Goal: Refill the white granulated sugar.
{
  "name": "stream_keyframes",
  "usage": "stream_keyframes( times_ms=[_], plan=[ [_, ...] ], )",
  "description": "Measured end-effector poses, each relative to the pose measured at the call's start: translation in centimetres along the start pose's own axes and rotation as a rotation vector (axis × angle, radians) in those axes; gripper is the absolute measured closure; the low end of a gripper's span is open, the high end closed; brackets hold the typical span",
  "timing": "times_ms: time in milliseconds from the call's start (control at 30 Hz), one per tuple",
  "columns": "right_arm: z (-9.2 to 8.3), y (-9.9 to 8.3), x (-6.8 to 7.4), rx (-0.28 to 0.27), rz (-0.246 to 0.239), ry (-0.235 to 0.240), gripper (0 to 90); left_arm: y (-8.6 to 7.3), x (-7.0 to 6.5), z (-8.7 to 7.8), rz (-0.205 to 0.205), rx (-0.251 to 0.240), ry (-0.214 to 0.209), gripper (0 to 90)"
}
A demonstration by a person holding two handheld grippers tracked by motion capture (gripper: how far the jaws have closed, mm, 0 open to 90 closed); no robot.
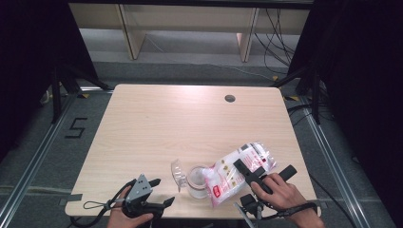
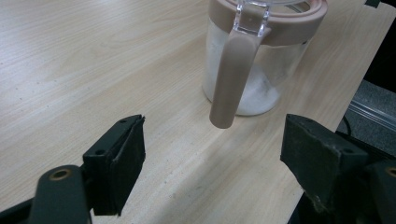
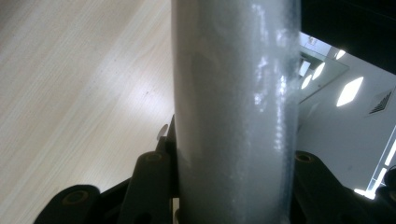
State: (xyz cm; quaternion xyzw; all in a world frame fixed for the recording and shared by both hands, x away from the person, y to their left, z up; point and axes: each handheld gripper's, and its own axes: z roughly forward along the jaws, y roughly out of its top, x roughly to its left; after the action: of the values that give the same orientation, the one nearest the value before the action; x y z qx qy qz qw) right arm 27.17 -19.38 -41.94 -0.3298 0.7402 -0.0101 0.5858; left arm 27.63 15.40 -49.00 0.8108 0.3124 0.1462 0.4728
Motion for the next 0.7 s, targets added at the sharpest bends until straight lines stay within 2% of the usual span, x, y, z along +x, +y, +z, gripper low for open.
stream_keyframes(
  times_ms=[167, 267, 633, 667, 700],
  plan=[
    [0.0, -0.08, -0.04, -0.005, -0.004, -0.009, 66.0, -0.01, -0.01, 0.02, -0.001, 0.001, -0.001, 21.4],
    [-0.06, -0.11, 0.04, -0.003, 0.01, -0.015, 66.0, -0.01, -0.02, 0.02, -0.001, 0.002, -0.001, 21.5],
    [-0.12, -0.14, -0.07, -0.005, 0.005, -0.006, 66.2, 0.0, 0.01, -0.01, 0.001, 0.0, 0.0, 21.4],
    [-0.14, -0.14, -0.05, -0.004, 0.004, -0.009, 66.3, -0.05, -0.12, -0.01, -0.022, 0.001, 0.002, 21.4],
    [-0.16, -0.15, -0.04, -0.005, 0.005, -0.011, 66.3, -0.04, -0.12, -0.01, -0.022, 0.0, 0.003, 21.5]
  ],
)
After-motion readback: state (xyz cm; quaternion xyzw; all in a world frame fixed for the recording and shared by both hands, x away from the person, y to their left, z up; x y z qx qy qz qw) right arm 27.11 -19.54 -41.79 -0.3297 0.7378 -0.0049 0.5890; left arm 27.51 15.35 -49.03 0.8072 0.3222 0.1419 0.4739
